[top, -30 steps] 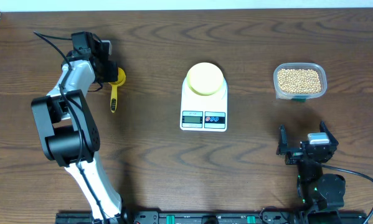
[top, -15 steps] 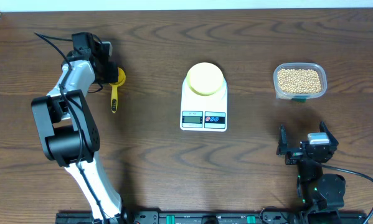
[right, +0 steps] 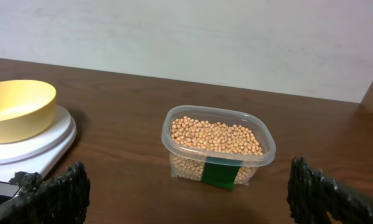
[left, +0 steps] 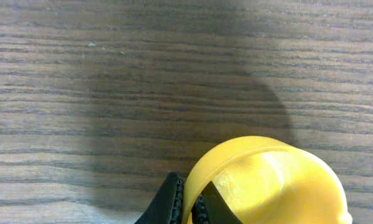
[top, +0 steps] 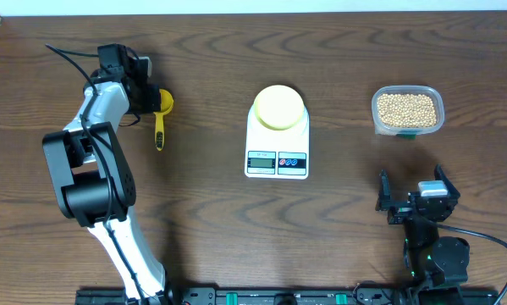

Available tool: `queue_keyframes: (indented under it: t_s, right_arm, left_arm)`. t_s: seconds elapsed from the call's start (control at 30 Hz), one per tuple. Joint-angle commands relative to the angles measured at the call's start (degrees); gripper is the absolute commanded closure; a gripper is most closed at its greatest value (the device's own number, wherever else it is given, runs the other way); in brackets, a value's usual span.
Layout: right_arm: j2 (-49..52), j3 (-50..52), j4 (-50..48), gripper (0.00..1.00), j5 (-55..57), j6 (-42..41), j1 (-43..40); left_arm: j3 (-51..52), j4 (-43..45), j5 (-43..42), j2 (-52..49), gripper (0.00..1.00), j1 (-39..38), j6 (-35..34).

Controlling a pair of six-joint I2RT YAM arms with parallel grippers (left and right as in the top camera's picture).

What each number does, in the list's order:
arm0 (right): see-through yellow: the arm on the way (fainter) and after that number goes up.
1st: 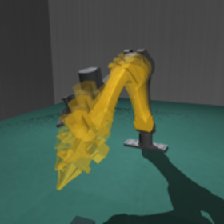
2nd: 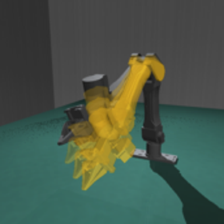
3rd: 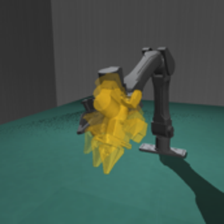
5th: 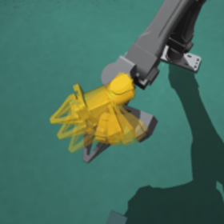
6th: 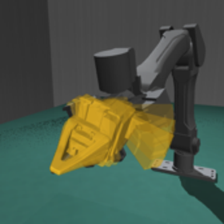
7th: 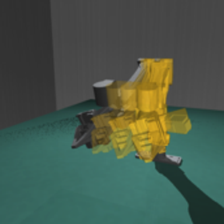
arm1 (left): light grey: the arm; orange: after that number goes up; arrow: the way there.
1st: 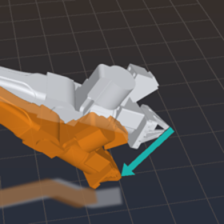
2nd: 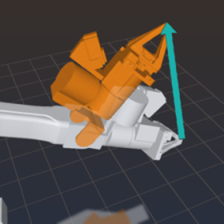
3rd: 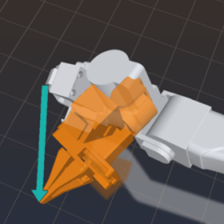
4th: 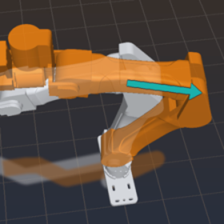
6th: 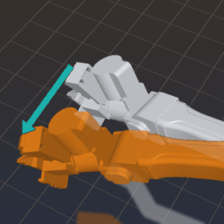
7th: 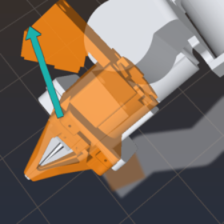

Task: Scoop item into bowl and weigh 50g on scale
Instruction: 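Close the left gripper on the yellow scoop's rim, then lift the yellow scoop with the left gripper toward the scale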

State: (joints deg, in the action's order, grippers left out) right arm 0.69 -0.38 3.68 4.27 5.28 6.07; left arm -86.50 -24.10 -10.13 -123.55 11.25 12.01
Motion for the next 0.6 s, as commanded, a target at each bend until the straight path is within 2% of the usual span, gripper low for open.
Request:
queue_keyframes:
  t_s: [0.0,0.17,0.4,0.57]
  right_arm:
    - [-0.39,0.07,0.24,0.01,-0.15,0.59,-0.24]
    - [-0.39,0.07,0.24,0.01,-0.15,0.59,-0.24]
    - [-0.39,0.07,0.24,0.01,-0.15,0.59,-0.24]
    - [-0.39,0.07,0.24,0.01,-0.15,0.59,-0.24]
  left_arm:
    - [0.79,0.26,0.57,-0.74,0.92,0.20,-0.57]
    - [0.33,0.85,0.59,1.38,0.93,0.20,-5.92]
    - [0.09,-5.03,-1.68,13.99,0.93,0.09,-26.29]
    - [0.09,-10.12,-7.96,25.44,0.92,-1.18,-27.26]
